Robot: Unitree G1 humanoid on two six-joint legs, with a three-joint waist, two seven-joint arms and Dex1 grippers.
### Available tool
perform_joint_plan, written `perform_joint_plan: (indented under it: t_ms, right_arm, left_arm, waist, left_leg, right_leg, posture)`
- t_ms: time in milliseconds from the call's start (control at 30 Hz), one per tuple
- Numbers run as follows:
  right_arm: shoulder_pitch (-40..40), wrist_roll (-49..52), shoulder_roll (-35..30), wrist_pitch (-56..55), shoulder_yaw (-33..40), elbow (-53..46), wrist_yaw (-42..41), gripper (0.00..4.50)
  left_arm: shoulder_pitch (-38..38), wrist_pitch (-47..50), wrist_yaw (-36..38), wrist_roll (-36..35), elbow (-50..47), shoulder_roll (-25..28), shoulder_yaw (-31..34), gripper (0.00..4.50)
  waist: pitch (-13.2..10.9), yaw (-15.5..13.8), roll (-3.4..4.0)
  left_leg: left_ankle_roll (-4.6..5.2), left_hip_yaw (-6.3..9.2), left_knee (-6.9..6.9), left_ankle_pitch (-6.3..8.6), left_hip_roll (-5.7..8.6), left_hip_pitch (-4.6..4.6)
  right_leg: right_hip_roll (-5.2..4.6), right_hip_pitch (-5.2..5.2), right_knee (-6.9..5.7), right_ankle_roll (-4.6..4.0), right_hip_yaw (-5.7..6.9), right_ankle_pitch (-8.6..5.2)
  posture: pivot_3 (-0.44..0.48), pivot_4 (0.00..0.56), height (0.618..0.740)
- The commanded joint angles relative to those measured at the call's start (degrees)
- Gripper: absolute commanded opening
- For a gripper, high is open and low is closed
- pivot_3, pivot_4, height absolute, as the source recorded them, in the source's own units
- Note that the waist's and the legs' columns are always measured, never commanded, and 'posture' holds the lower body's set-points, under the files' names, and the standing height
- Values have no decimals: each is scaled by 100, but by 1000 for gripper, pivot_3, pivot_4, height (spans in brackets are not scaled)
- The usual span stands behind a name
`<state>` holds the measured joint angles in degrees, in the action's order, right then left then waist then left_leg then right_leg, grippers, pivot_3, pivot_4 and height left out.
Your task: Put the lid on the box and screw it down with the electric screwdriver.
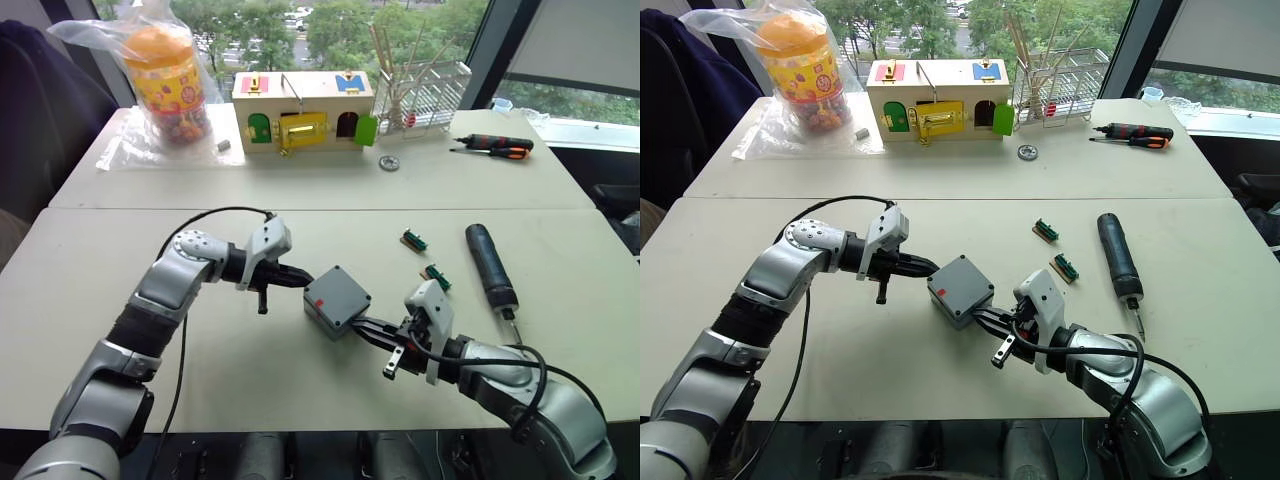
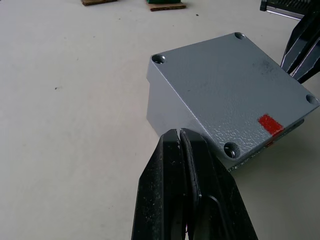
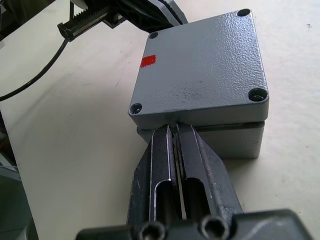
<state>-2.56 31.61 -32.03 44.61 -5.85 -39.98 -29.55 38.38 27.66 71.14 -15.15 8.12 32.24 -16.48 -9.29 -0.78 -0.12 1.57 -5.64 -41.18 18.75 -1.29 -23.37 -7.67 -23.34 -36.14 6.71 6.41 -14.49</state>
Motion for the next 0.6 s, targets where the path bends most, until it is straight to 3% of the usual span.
perform_joint_plan:
  t_ms: [33, 600]
  right_arm:
    - [3, 52, 39, -76, 12, -194, -5, 85]
    - [5, 118, 39, -42, -46, -215, -51, 85]
  left_arm:
    - [4, -51, 99, -51, -206, 4, 41, 0]
    - [-102, -93, 125, 73, -316, 25, -36, 0]
  waist:
    - [0, 1, 0]
    - [0, -1, 0]
  left_leg:
    - [0, 0, 0, 0, 0, 0]
    - [0, 0, 0, 0, 0, 0]
  right_leg:
    - [0, 0, 0, 0, 0, 0]
    - [0, 0, 0, 0, 0, 0]
  posture:
    - [0, 150, 711]
    - [0, 150, 711]
